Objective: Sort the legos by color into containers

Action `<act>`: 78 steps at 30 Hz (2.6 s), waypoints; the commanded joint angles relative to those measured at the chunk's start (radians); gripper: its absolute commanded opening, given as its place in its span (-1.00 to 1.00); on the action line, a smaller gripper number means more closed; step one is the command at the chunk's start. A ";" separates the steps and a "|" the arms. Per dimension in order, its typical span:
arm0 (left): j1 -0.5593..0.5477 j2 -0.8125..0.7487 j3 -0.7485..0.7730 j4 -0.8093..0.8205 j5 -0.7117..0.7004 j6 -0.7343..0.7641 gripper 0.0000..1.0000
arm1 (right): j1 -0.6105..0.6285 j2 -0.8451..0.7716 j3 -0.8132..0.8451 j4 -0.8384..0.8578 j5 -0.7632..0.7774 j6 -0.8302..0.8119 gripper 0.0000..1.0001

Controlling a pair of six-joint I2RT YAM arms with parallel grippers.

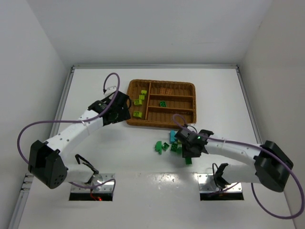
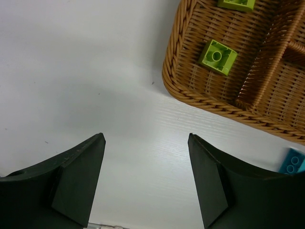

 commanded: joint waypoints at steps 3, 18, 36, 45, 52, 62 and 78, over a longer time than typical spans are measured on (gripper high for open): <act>-0.008 -0.004 0.037 0.011 0.000 0.000 0.54 | -0.004 -0.074 0.196 -0.124 0.130 -0.025 -0.41; -0.008 -0.031 0.019 0.011 -0.009 0.009 0.54 | -0.197 0.471 0.884 0.001 0.198 -0.335 -0.41; -0.008 -0.040 0.010 0.002 -0.009 0.009 0.54 | -0.378 0.803 1.168 0.051 0.072 -0.372 0.12; -0.008 -0.040 0.010 0.002 -0.009 0.009 0.54 | -0.366 0.566 0.972 0.082 0.092 -0.361 0.41; -0.008 -0.050 0.010 0.002 -0.009 0.009 0.54 | -0.294 0.143 0.337 0.131 0.020 -0.224 0.39; -0.008 -0.030 -0.010 0.021 0.009 0.009 0.54 | -0.188 -0.124 -0.004 0.118 -0.151 -0.088 0.47; -0.017 -0.019 -0.001 0.030 0.018 0.009 0.54 | -0.188 0.041 0.033 0.195 -0.142 -0.123 0.08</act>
